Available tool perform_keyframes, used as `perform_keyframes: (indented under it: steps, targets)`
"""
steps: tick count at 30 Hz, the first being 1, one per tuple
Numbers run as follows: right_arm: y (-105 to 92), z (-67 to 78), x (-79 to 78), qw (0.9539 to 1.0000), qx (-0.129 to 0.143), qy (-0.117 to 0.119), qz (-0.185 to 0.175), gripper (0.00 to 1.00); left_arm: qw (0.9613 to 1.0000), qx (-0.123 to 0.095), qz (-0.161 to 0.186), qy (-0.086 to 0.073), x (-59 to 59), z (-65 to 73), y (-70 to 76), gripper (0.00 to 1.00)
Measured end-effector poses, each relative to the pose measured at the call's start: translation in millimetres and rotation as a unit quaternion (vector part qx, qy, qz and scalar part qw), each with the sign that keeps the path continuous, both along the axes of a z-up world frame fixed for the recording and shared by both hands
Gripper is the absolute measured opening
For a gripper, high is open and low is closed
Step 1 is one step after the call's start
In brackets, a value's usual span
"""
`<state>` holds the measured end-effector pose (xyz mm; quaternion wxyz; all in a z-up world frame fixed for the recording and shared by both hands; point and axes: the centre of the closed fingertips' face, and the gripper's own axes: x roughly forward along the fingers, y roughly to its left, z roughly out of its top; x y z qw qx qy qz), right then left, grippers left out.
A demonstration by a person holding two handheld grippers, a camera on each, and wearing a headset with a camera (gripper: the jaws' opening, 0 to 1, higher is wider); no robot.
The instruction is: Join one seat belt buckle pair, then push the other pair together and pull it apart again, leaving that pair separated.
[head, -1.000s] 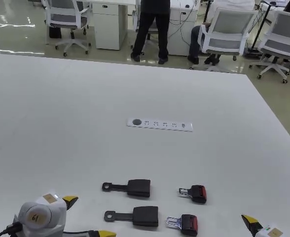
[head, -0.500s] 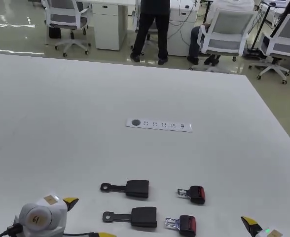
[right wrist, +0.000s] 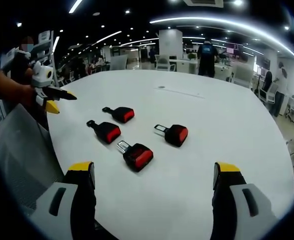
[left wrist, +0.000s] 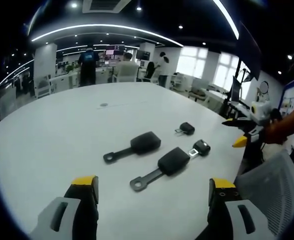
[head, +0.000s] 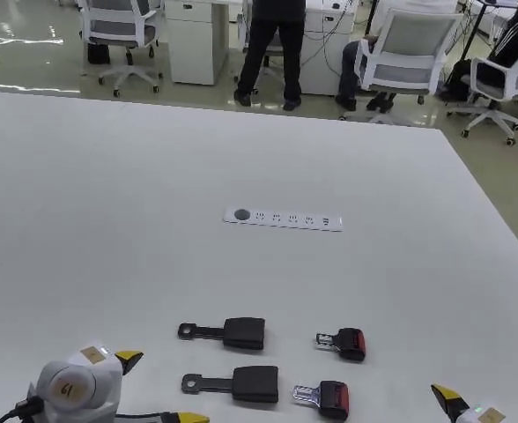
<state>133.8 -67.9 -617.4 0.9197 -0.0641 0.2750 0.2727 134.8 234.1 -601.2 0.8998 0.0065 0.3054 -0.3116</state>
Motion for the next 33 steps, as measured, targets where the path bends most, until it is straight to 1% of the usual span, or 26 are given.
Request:
perform_keyframes:
  steps: [6,8,9,12,14,17,18,19,21,22,23,24,25,28,29,31,33]
  targets:
    - [3.0,0.7,0.7,1.0000,0.002,0.001,0.003,1.00,1.0000,0.001,-0.001,0.000,2.1,0.0,0.6,0.93]
    - [3.7,1.3,1.3,1.0000,0.002,0.000,0.005,1.00,1.0000,0.001,-0.003,-0.005,2.7,0.8,-0.3,0.93]
    - [4.3,1.5,1.7,1.0000,0.002,0.001,0.006,1.00,0.9999,0.000,-0.005,-0.010,2.9,2.0,-1.4,0.92]
    - [5.4,3.0,1.8,1.0000,0.002,0.001,0.008,1.00,0.9999,0.001,-0.007,-0.007,2.2,0.2,-1.4,0.90]
    - [5.3,1.8,2.0,0.9999,0.001,0.002,0.011,1.00,0.9999,-0.002,-0.009,-0.011,2.7,1.0,-2.8,0.89]
    - [5.8,-0.1,3.0,0.9998,-0.002,0.004,0.018,1.00,0.9999,-0.004,-0.009,-0.010,2.8,0.4,-4.6,0.88]
    - [6.4,-0.4,3.8,0.9998,-0.003,0.004,0.020,1.00,0.9998,-0.005,-0.012,-0.014,2.9,0.8,-6.1,0.88]
    - [6.8,-0.2,4.3,0.9998,-0.003,0.004,0.020,1.00,0.9998,-0.004,-0.014,-0.014,2.6,0.4,-6.8,0.88]
    - [8.6,0.3,5.1,0.9997,-0.001,0.006,0.023,1.00,0.9997,-0.006,-0.024,-0.008,0.8,-1.3,-11.0,0.88]
    - [9.3,0.0,5.4,0.9997,-0.001,0.006,0.025,1.00,0.9991,-0.011,-0.040,-0.005,-2.1,-1.6,-16.9,0.89]
    - [10.8,-0.5,5.8,0.9996,0.000,0.007,0.029,1.00,0.9987,-0.008,-0.050,-0.003,-4.1,-3.0,-18.7,0.89]
    - [12.0,-0.4,5.7,0.9995,0.000,0.009,0.032,1.00,0.9985,-0.004,-0.054,-0.002,-4.9,-4.2,-19.1,0.89]
    - [13.6,-0.4,6.0,0.9993,-0.003,0.010,0.036,1.00,0.9985,-0.004,-0.055,-0.001,-4.9,-3.1,-20.7,0.88]
    - [18.9,1.8,6.1,0.9990,0.000,0.010,0.043,1.00,0.9983,-0.008,-0.057,-0.006,-2.7,-2.7,-21.1,0.87]
    - [20.4,0.7,6.4,0.9988,-0.002,0.012,0.047,1.00,0.9980,-0.007,-0.063,-0.005,-3.0,-1.9,-25.1,0.87]
    - [23.5,-1.4,6.0,0.9982,-0.005,0.018,0.058,0.99,0.9971,-0.002,-0.076,-0.009,-3.4,-1.4,-29.9,0.87]
    - [26.1,-3.2,6.4,0.9977,-0.003,0.021,0.065,0.98,0.9964,0.003,-0.085,-0.008,-2.9,-2.8,-30.6,0.86]
